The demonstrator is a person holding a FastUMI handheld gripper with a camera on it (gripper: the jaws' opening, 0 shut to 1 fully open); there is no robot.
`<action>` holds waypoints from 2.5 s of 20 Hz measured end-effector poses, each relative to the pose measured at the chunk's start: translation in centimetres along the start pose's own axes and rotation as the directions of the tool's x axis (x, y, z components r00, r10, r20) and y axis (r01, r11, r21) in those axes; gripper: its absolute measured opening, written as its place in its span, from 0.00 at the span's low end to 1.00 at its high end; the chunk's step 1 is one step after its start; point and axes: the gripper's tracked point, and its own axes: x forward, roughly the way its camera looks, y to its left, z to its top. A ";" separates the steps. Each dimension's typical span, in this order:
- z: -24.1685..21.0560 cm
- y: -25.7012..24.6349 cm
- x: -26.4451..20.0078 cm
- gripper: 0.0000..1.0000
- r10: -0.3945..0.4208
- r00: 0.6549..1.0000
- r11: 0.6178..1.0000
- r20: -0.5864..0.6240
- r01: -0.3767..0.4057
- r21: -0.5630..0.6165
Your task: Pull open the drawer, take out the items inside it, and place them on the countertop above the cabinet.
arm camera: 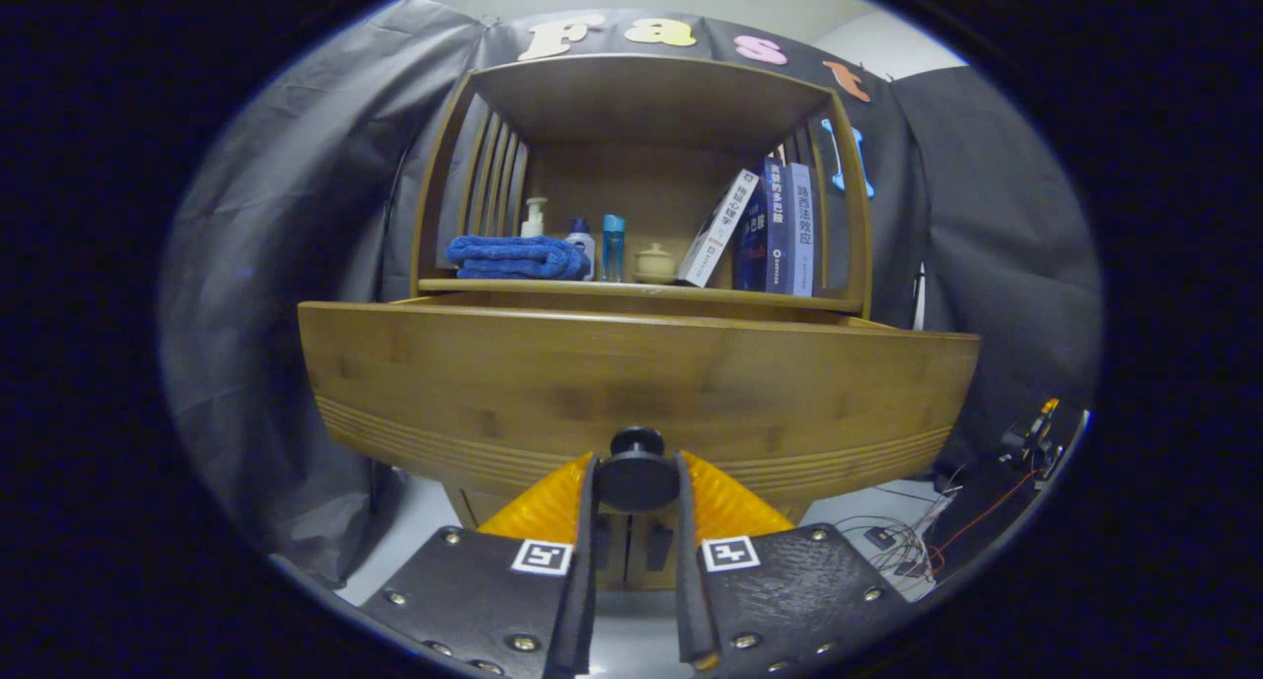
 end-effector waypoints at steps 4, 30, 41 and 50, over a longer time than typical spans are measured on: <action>-0.9 -1.0 -2.0 0.34 -0.022 1.000 1.000 0.017 0.022 -0.010; 10.3 0.9 8.6 0.97 0.039 0.981 0.992 -0.190 -0.061 -0.113; 3.8 2.4 13.1 0.79 0.080 0.843 0.996 -0.532 -0.048 0.073; 5.8 2.2 14.1 0.03 0.150 0.896 0.972 -0.418 -0.057 0.227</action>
